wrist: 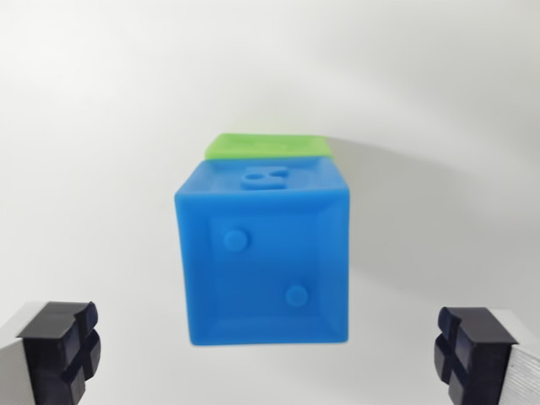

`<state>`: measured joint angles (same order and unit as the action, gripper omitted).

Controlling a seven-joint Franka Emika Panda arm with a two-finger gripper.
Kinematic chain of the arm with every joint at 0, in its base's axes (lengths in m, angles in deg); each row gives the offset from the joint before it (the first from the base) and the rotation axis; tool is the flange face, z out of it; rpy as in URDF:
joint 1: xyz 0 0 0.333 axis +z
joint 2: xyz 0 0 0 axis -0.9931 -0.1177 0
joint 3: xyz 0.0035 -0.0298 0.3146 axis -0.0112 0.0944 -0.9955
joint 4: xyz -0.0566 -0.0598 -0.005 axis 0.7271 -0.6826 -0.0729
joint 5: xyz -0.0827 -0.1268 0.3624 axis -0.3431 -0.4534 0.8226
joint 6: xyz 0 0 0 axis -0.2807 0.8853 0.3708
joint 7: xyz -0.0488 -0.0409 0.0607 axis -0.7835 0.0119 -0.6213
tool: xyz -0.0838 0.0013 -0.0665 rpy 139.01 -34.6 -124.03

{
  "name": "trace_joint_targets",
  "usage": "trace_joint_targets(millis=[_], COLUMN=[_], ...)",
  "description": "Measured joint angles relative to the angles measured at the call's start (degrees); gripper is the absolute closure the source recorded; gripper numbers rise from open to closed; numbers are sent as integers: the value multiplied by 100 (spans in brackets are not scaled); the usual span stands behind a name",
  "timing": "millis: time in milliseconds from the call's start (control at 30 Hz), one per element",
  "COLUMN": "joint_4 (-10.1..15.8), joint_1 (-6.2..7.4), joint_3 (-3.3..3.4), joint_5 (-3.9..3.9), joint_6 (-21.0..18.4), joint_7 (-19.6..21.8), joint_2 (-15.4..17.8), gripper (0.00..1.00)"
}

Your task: Stack cube

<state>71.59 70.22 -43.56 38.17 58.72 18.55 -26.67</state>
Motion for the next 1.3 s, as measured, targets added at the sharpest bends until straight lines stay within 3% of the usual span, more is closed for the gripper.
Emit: trace_joint_targets(millis=[500,1300], joint_4=[-104,-709], joint_1=[22,23], joint_3=[37,55], joint_5=[-84,-189], joint_6=[-656,-1854], joint_7=[45,115], joint_2=[557,1168], gripper=[0,0])
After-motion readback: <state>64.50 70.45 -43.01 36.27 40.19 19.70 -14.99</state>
